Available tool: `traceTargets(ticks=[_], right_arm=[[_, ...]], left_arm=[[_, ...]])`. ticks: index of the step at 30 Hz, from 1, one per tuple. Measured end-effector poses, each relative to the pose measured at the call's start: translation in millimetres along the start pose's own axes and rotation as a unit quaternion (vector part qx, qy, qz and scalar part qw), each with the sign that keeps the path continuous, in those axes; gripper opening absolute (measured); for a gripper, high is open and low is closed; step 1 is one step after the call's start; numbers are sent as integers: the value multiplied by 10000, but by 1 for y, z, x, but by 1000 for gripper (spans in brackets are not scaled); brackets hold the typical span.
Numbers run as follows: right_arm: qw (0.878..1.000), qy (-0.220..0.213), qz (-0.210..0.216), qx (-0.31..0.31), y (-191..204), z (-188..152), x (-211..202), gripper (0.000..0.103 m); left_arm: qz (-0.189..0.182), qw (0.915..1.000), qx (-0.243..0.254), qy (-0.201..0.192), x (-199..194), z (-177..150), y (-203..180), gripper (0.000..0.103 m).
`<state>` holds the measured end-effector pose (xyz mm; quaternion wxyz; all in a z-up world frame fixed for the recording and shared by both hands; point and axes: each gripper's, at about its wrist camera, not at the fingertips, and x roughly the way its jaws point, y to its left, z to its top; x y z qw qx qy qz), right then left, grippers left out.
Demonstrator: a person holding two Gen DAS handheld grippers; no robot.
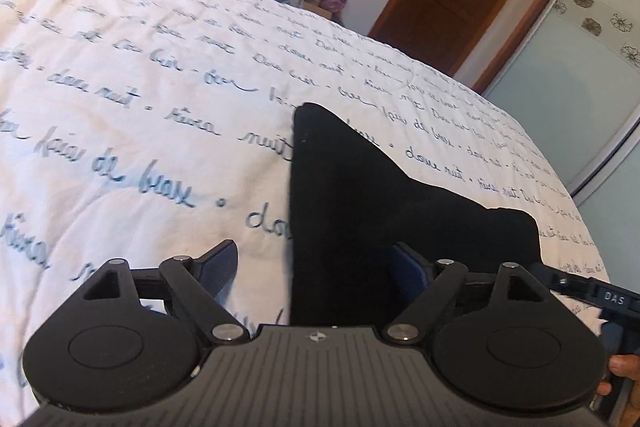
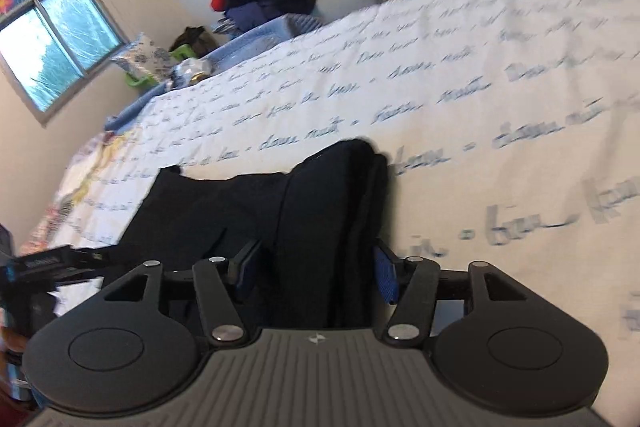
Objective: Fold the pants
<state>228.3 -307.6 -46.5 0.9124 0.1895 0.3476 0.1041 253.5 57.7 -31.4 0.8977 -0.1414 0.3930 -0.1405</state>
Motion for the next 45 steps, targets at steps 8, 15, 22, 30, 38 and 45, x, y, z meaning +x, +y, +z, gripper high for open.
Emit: traceTargets(ticks=[8,15,22,30,38,45], right_arm=[[9856,-639,-450,-1503,58,-40,-43,57],[9849,-581,-901,-1360,71,-51,-33,57],[9832,-222,-1018,-1497,76,-65,-22,66],[9889,-514,-663,-1225,93,-85,-70,80],[9889,-470,-558,-1297,115,-109,-89,81],[9881,-418,-617,-1345,124,-121,-96,81]], left_arm=[[872,9952,431,57,-23,-37,-26,91],[1230,9889,808,-216,-43,-45,-45,91],[1214,9879,961,-111,-52,-70,-62,95],[1300,9839,1216,-142,-68,-93,-72,96],[1229,9847,1238,-49,-73,-110,-74,96],[1250,9845,1230,-63,-80,-118,-73,96]])
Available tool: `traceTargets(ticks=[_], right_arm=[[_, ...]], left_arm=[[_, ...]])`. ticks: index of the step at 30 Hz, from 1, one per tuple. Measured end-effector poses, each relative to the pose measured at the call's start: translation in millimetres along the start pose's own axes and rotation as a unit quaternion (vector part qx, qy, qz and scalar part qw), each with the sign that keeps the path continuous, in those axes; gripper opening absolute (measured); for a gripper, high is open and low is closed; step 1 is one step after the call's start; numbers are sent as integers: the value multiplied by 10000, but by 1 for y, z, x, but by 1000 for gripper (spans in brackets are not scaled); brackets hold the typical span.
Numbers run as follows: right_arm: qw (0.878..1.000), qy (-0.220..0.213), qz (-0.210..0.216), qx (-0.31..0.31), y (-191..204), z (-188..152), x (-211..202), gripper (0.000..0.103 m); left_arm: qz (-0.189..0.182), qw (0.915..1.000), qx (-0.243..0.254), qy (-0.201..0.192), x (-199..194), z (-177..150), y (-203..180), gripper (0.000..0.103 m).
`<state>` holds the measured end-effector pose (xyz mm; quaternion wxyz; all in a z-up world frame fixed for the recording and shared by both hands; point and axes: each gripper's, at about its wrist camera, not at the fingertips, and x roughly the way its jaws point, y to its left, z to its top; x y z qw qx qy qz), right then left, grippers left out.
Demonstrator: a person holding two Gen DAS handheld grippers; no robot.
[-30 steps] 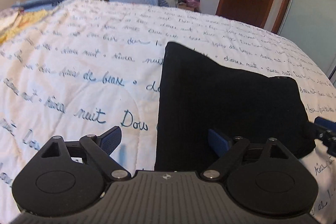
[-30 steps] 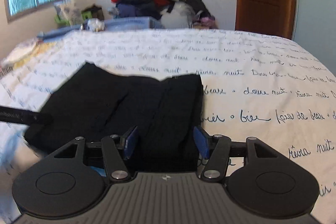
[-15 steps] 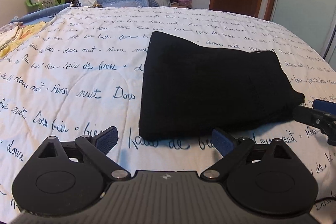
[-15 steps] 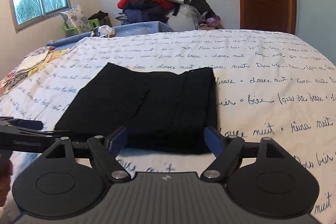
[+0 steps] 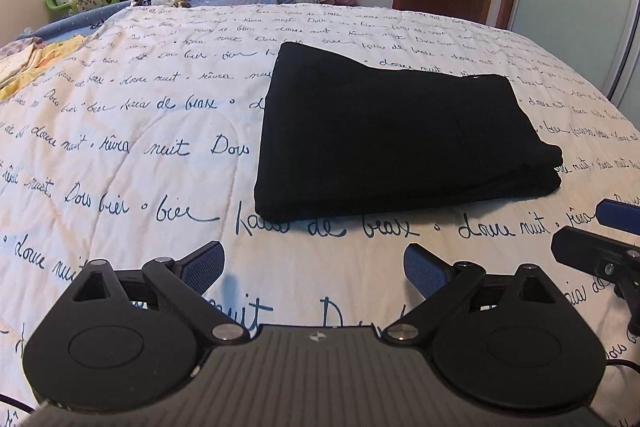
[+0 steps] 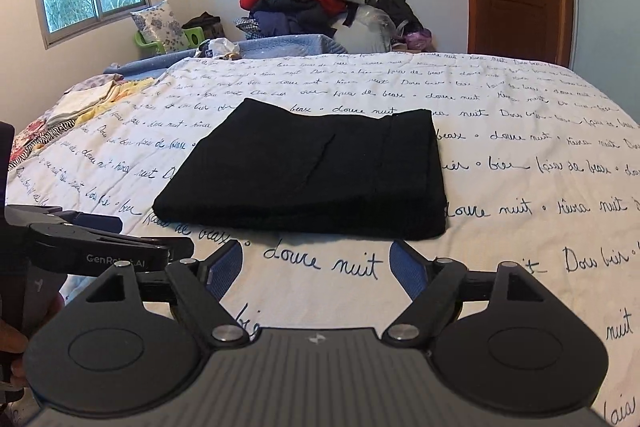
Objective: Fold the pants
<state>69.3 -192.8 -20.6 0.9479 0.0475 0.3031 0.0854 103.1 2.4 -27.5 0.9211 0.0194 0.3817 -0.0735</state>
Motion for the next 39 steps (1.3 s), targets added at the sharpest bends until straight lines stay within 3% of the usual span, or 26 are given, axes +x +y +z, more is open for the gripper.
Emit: traceTargets(ticks=[5,39], right_arm=[[10000,62,-39,-61,8,-6,0,90],[9986,427,-296,57,15,-30,30,91]], left_arm=[[55,9999,-110,59,1,-9,3,97],[369,9989,85,-272,8,-33,-1,103]])
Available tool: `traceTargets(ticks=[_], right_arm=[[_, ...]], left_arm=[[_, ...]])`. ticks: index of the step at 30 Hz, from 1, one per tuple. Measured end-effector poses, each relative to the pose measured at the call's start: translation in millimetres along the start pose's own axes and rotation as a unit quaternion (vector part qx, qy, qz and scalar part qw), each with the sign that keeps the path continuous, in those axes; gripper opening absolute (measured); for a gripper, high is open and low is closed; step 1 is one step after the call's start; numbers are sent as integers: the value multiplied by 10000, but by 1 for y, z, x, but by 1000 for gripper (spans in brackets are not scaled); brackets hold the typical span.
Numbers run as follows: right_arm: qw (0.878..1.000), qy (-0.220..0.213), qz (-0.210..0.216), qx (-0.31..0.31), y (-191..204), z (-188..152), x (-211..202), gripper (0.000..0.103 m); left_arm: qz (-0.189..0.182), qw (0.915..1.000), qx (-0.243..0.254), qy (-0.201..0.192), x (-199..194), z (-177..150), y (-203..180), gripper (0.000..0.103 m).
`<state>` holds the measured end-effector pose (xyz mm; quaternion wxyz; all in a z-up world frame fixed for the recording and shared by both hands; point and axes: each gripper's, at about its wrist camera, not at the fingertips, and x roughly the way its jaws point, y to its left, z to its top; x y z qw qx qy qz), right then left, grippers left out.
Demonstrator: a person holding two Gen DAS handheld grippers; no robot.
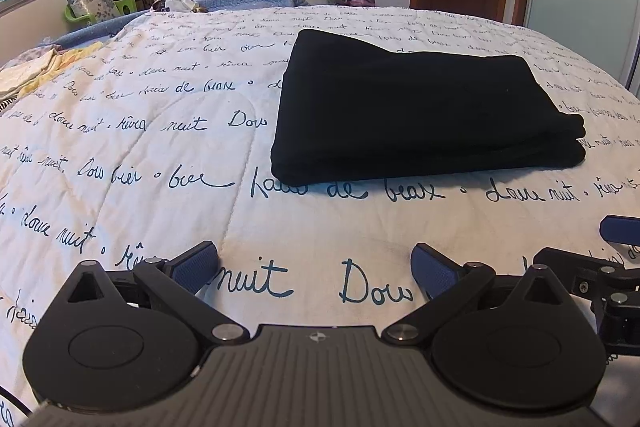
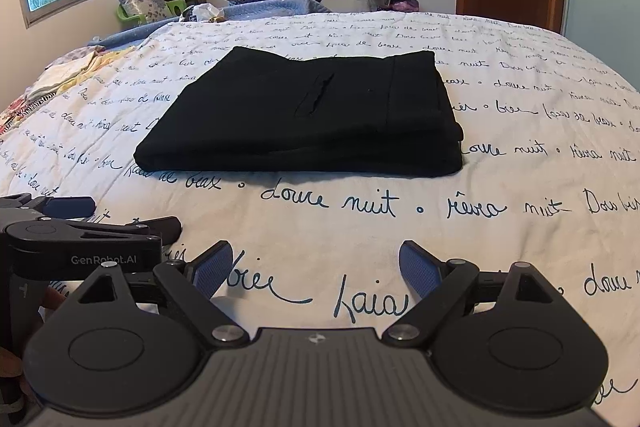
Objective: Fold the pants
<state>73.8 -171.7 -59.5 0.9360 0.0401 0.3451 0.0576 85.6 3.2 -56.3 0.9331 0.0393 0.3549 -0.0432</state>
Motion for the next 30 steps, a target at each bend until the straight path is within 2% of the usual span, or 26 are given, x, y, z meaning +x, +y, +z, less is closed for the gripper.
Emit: traceTargets(ticks=[7,30], right_arm=[[10000,4,-38,-65,2,-2,3,95],[9998,-82,-150,-97,3,-4,10,98]], left_arm=[[1,10000,-5,-48,1,-2,0,103],[-9,9999,-41,-95,1,-4,-1,103]])
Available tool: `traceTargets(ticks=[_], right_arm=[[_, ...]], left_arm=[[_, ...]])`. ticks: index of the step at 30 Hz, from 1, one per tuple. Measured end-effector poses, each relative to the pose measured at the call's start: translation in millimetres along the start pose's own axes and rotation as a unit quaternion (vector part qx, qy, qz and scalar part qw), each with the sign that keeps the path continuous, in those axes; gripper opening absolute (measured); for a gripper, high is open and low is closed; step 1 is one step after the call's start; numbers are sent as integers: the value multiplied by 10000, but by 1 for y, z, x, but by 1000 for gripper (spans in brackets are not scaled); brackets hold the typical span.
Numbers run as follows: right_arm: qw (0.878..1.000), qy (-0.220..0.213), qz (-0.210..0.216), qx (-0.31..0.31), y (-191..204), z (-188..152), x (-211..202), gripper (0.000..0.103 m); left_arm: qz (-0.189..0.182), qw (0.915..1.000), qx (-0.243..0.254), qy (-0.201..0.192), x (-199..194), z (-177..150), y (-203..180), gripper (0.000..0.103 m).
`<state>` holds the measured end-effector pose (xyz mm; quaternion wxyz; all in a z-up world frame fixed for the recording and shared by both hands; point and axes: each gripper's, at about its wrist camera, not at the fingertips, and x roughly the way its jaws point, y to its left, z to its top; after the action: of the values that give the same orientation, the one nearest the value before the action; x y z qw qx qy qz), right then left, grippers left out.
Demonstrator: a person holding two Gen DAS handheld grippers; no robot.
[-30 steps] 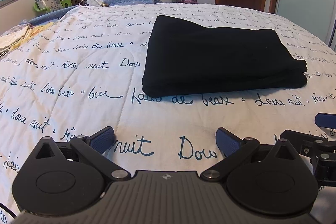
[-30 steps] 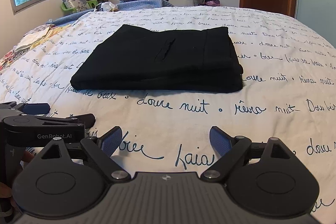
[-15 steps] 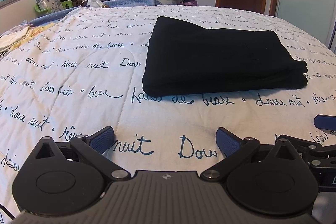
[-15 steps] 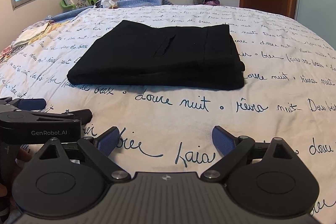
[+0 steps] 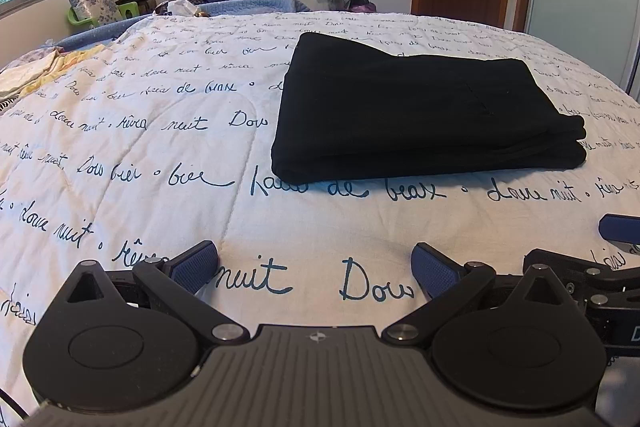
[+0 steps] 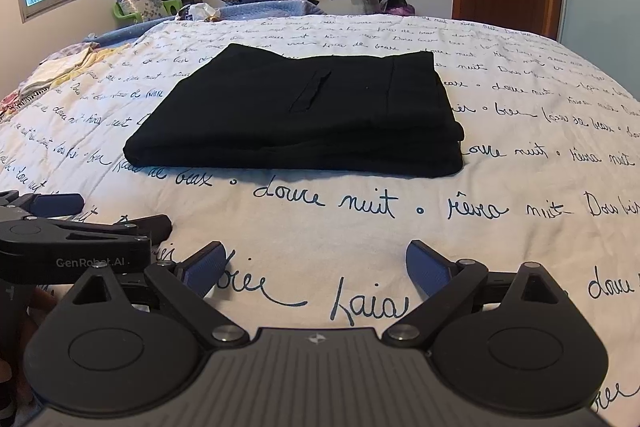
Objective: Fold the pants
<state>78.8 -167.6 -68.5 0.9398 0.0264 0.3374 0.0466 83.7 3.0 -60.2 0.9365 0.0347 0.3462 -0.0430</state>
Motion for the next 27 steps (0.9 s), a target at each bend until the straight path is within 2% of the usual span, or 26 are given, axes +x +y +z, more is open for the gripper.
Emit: traceTargets(ticks=[10,27], right_arm=[[9999,24,-39,-164,5,-5,6,103],[9995,-41,-277,-156,7,-5,3,103]], left_arm=[[-4,10000,-28,-15,0,0,0,103],[54,10000,-5,-71,-2,-2,-2,103]])
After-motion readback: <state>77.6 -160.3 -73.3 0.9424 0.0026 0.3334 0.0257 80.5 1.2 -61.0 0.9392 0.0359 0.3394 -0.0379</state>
